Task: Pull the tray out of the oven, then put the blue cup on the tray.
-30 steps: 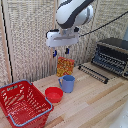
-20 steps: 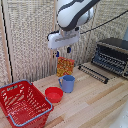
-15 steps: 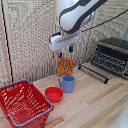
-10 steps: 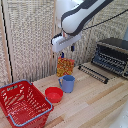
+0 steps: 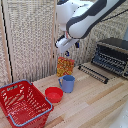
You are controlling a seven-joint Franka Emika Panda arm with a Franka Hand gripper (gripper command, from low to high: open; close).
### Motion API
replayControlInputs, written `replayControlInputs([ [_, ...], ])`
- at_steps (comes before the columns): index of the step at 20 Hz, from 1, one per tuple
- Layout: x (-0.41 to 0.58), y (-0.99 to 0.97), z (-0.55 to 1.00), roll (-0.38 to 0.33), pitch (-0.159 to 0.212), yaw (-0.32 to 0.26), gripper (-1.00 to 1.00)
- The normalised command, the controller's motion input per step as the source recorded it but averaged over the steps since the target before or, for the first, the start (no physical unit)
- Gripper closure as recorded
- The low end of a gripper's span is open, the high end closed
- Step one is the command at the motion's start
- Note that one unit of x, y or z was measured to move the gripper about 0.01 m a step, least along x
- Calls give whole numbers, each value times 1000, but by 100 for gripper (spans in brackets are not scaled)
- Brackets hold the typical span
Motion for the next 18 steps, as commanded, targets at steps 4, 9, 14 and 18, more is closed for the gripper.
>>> replayControlInputs([
  [4,-26,-526,0,-293,-126,86,-100],
  [9,-18,-566,-25,-263,-109,94,-100],
  [14,-21,-646,-147,-241,-41,87,-100],
  [18,-39,-544,-171,-291,0,77,-100],
])
